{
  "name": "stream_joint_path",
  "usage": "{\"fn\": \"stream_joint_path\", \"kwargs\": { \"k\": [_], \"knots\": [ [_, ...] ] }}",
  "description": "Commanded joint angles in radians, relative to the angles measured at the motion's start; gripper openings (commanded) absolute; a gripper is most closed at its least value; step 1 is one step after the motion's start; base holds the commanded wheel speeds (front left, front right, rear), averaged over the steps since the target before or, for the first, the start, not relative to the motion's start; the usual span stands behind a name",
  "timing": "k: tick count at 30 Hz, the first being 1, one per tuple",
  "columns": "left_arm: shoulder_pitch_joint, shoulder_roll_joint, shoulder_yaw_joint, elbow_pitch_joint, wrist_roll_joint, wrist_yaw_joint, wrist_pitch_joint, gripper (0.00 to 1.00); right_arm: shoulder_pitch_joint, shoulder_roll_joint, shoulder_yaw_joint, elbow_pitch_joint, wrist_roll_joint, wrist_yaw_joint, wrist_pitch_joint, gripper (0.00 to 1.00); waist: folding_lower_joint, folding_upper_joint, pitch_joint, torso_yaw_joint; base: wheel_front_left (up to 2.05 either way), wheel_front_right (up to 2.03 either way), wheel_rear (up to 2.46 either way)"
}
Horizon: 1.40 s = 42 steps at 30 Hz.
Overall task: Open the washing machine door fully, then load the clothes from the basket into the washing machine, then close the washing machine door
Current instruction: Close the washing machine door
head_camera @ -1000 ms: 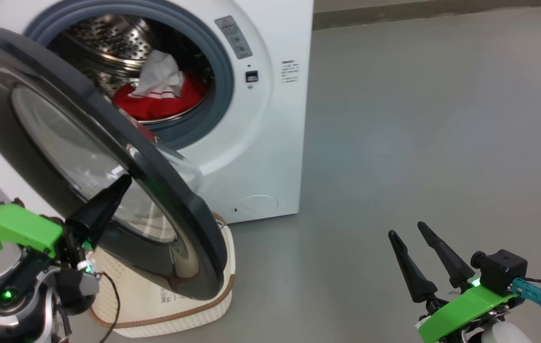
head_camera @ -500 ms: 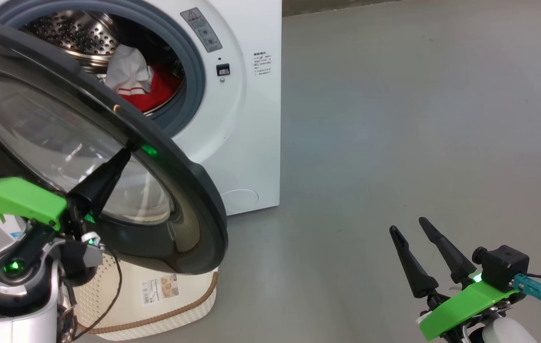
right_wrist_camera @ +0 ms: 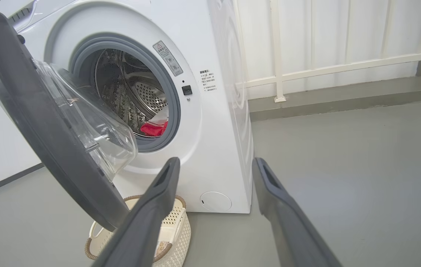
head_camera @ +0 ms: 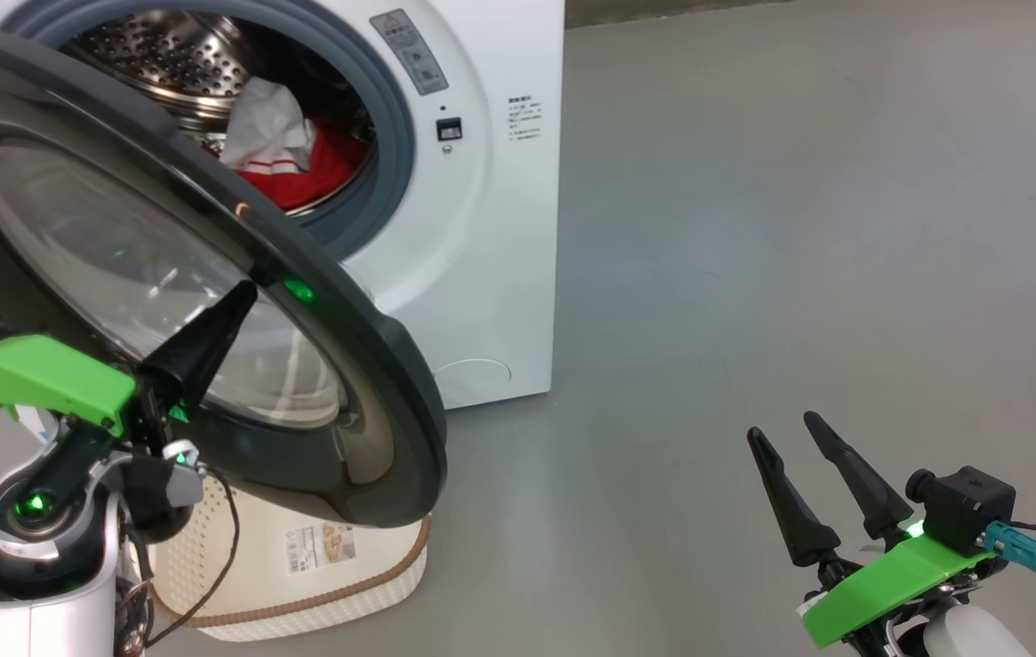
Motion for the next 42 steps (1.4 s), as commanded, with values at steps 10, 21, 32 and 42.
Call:
{"fn": "stream_joint_path", "kwargs": {
  "k": [10,21,32,42],
  "knots": [
    [-0.013,0.035,0.025,-0.053,0.011,-0.017,0.012,0.00,-0.015,-0.009,0.011,-0.023,-0.005,0.002,-0.005,1.00,0.0000,0.0000,-0.012,0.038,0.00,0.00,0.00],
    [0.053,0.083,0.014,-0.109,0.076,-0.058,-0.006,1.00,-0.005,-0.011,0.000,-0.025,-0.007,0.002,-0.005,1.00,0.0000,0.0000,-0.019,0.096,0.00,0.00,0.00],
    [0.139,0.151,-0.021,-0.148,0.257,-0.233,-0.145,1.00,-0.003,-0.012,-0.007,-0.029,-0.009,0.002,-0.005,1.00,0.0000,0.0000,-0.021,0.141,0.00,0.00,0.00],
    [0.254,0.170,-0.032,-0.142,0.460,-0.363,-0.372,1.00,-0.001,-0.018,-0.009,-0.033,-0.007,0.002,-0.005,1.00,0.0000,0.0000,-0.022,0.144,0.00,0.00,0.00]
  ]
}}
